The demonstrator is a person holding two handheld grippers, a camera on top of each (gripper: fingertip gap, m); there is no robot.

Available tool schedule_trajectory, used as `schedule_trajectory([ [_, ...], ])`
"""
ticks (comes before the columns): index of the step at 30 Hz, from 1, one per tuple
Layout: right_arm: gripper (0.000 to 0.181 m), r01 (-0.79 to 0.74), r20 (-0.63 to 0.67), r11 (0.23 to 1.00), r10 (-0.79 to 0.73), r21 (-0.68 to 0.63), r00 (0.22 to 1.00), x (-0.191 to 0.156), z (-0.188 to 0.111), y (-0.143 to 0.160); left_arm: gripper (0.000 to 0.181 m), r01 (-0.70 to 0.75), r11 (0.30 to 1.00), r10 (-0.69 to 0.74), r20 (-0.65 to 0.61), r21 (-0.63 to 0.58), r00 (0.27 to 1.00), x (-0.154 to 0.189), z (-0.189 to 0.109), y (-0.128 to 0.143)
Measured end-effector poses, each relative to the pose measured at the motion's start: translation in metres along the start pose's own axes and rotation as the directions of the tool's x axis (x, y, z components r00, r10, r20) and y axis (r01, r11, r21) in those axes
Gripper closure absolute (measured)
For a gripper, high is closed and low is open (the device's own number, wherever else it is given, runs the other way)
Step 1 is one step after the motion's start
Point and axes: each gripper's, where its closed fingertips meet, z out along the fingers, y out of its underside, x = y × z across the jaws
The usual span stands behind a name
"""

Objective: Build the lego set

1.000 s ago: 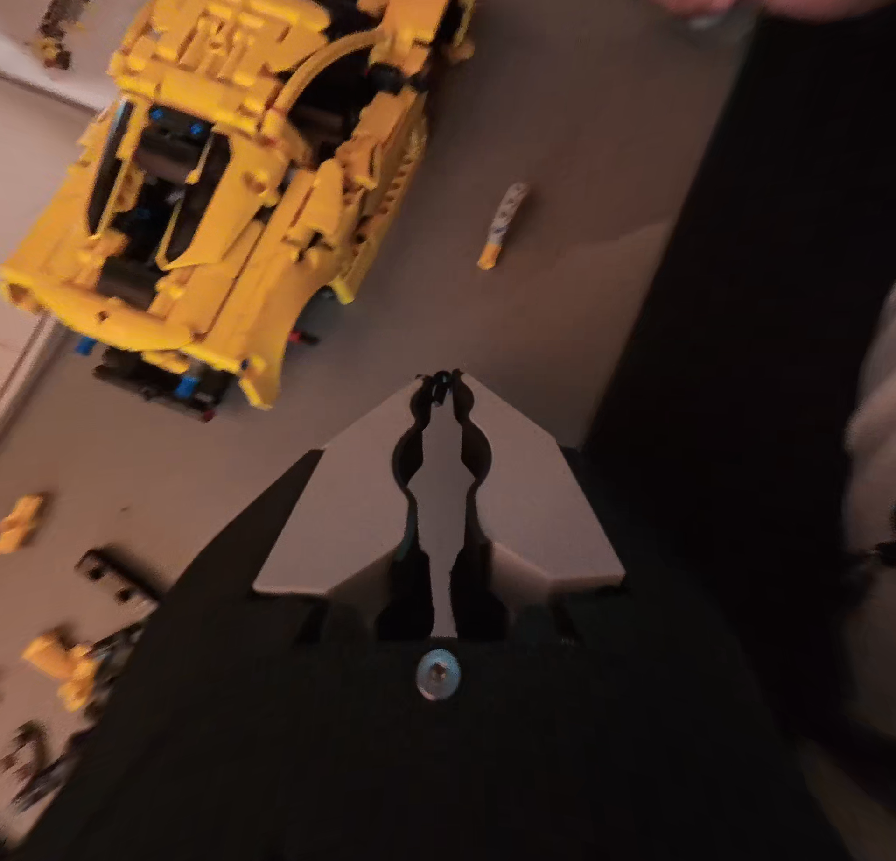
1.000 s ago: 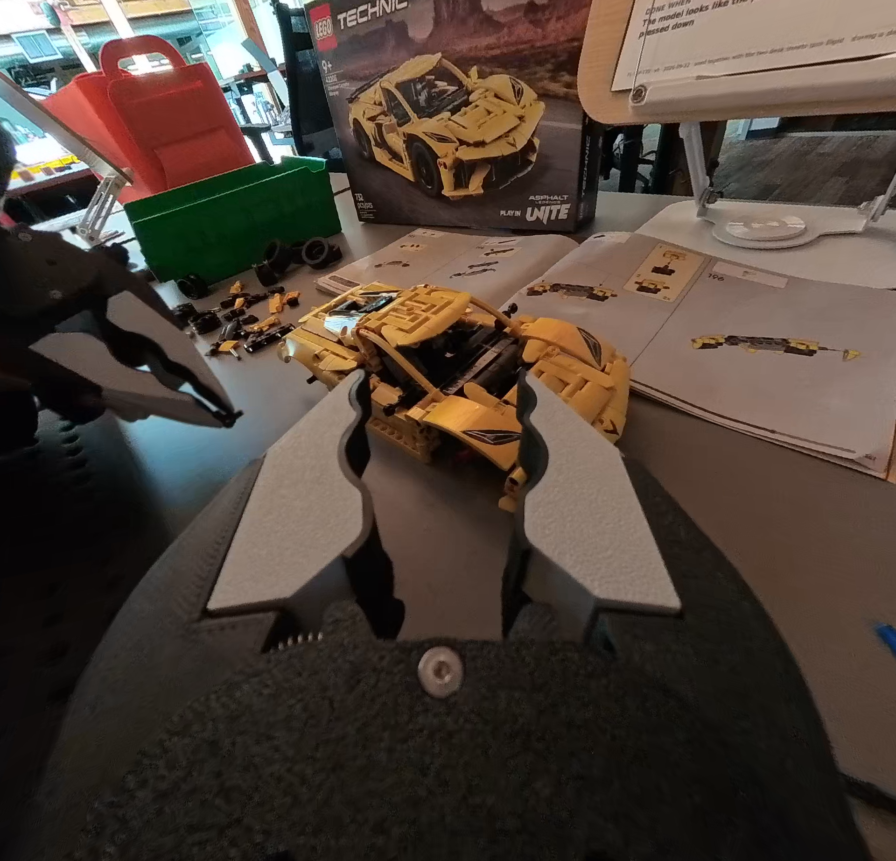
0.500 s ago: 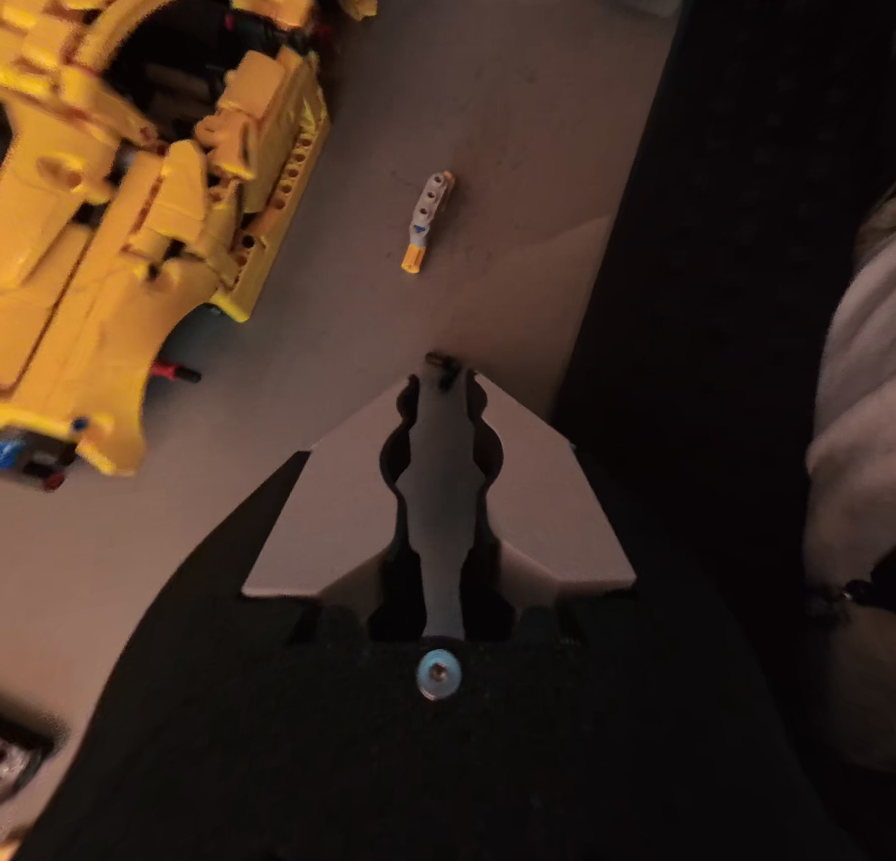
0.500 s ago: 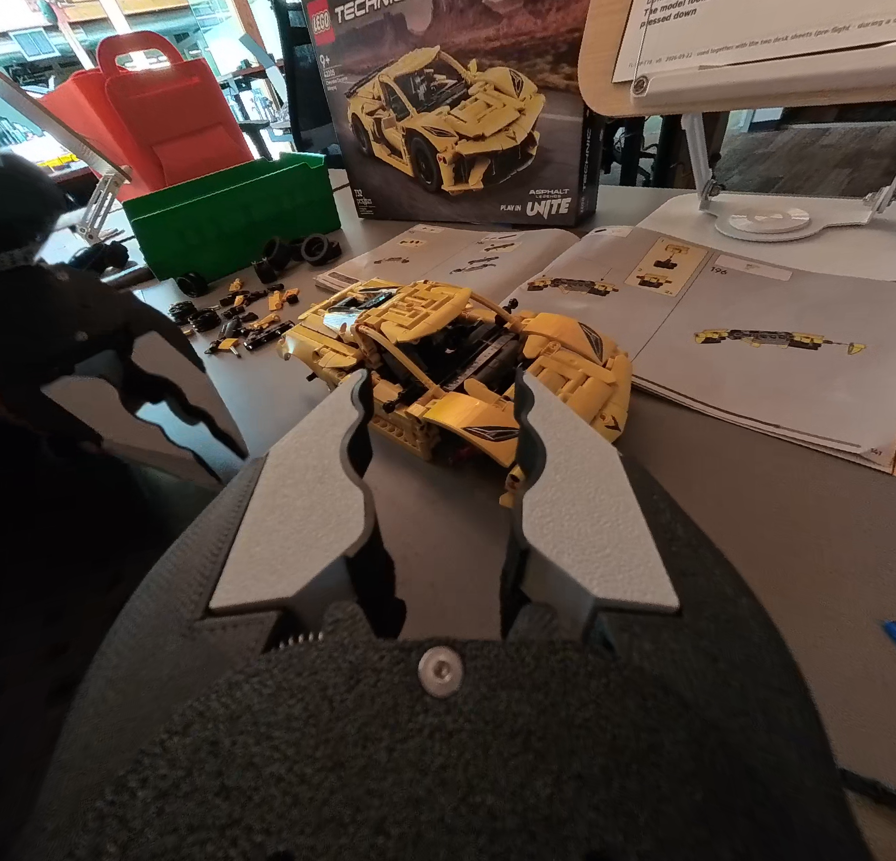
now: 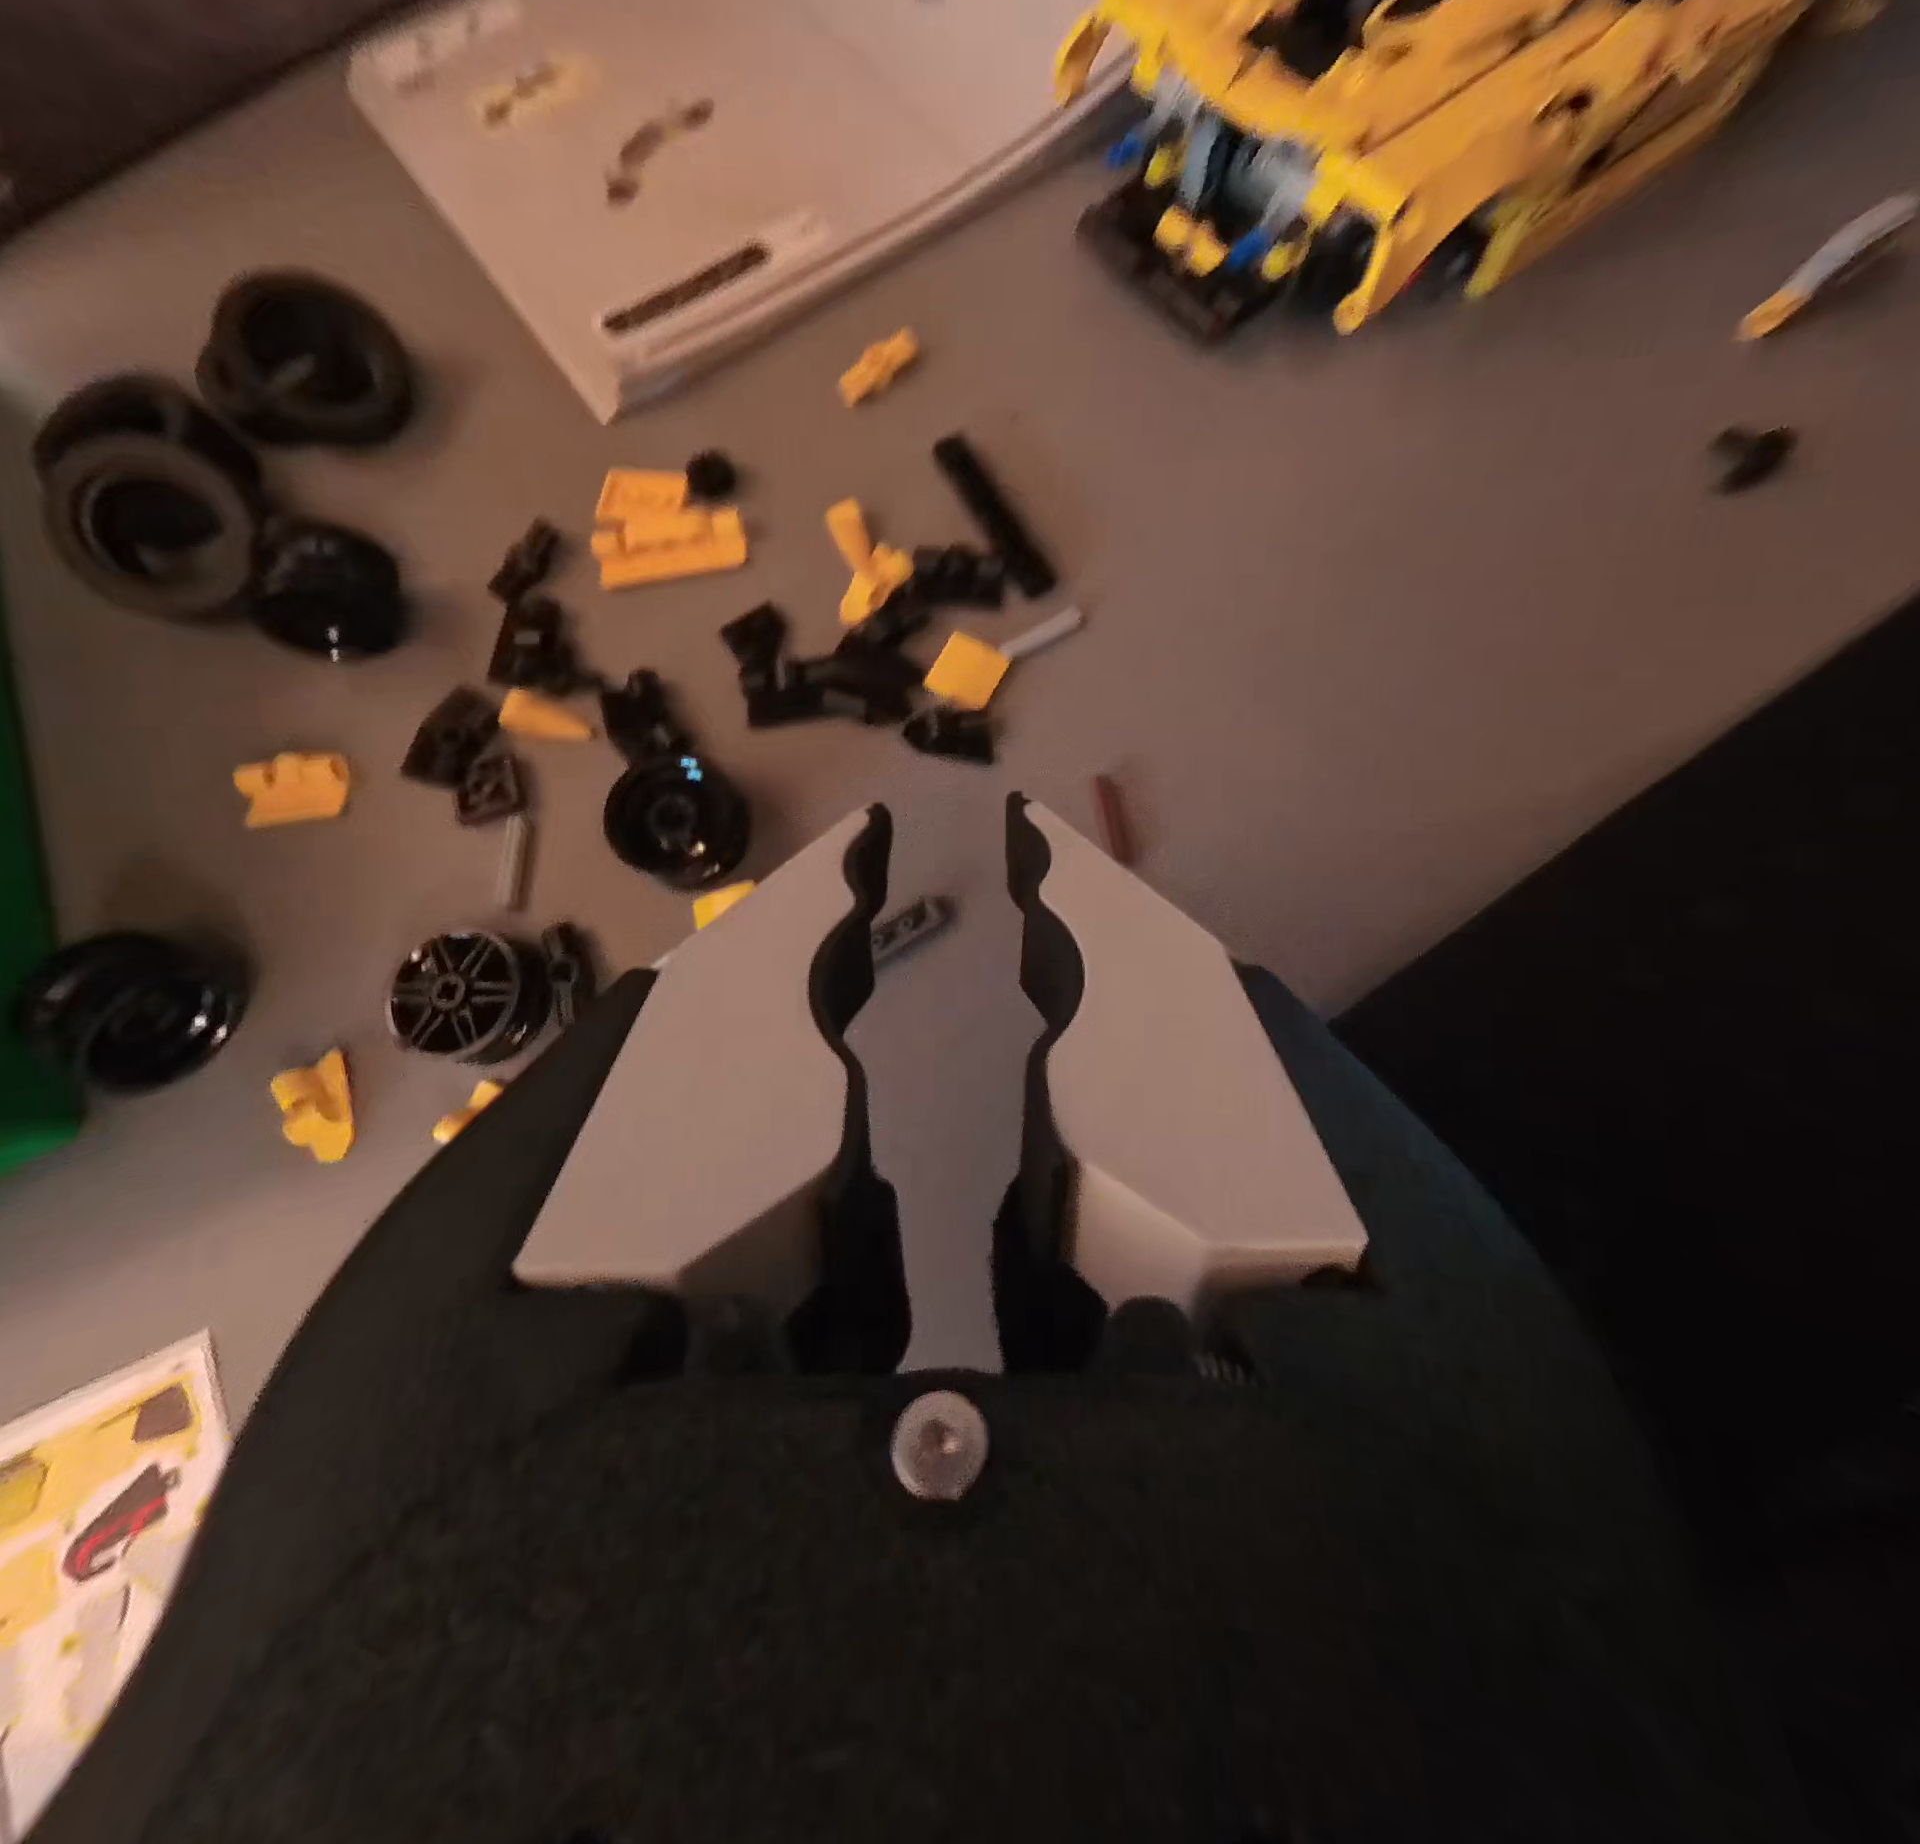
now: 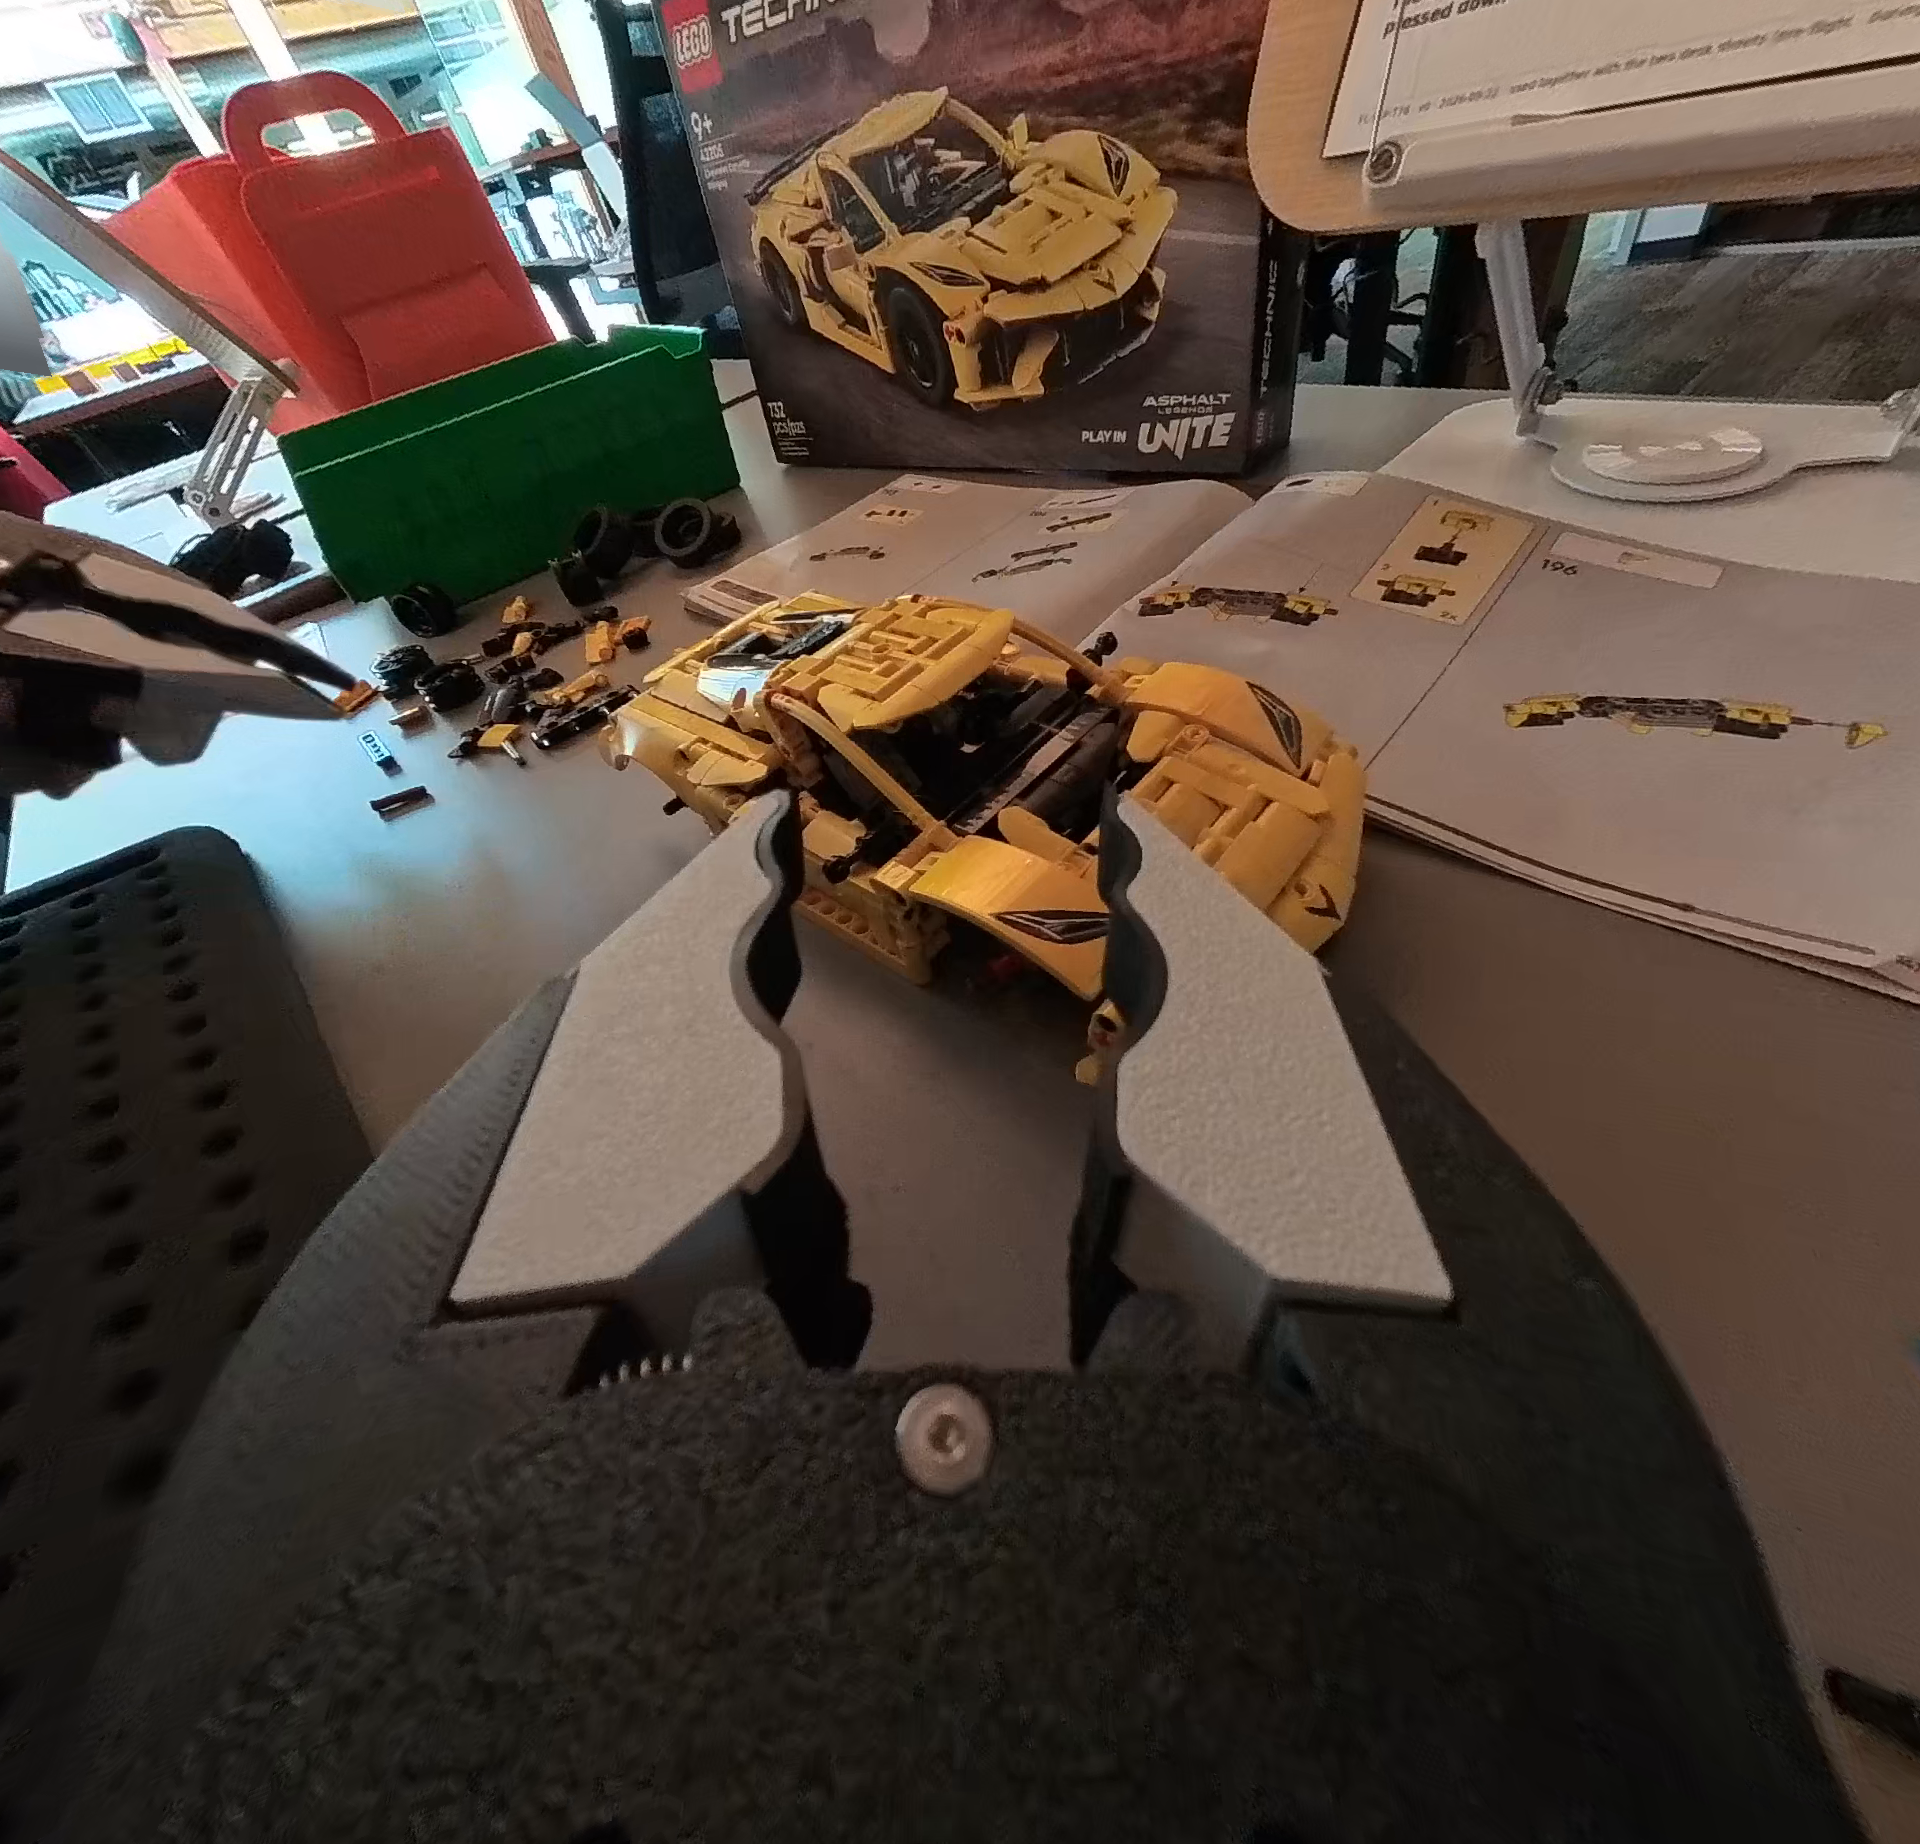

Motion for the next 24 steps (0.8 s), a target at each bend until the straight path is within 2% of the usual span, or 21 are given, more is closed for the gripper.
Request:
schedule_trajectory([
  [3,0.126,0.003,-0.005,1.0,-0.003,-0.001,1.0,0.001,0.0,0.0,0.159,0.014,0.999,-0.014,-0.007,-0.047,1.0,0.0,0.015,0.0],
  [10,0.127,0.014,-0.01,1.0,-0.014,-0.005,1.0,0.0,-0.001,0.001,0.156,-0.064,0.992,0.068,0.029,-0.11,0.997,-0.007,0.04,-0.008],
  [16,0.129,-0.002,-0.009,1.0,0.002,0.0,1.0,0.002,-0.002,0.0,0.157,-0.034,0.988,0.053,0.122,-0.152,0.991,-0.04,0.023,0.001],
  [24,0.129,0.009,-0.002,1.0,-0.009,-0.01,1.0,0.0,0.0,0.002,0.157,-0.007,0.991,0.041,0.248,-0.134,0.968,-0.087,-0.005,0.002],
])
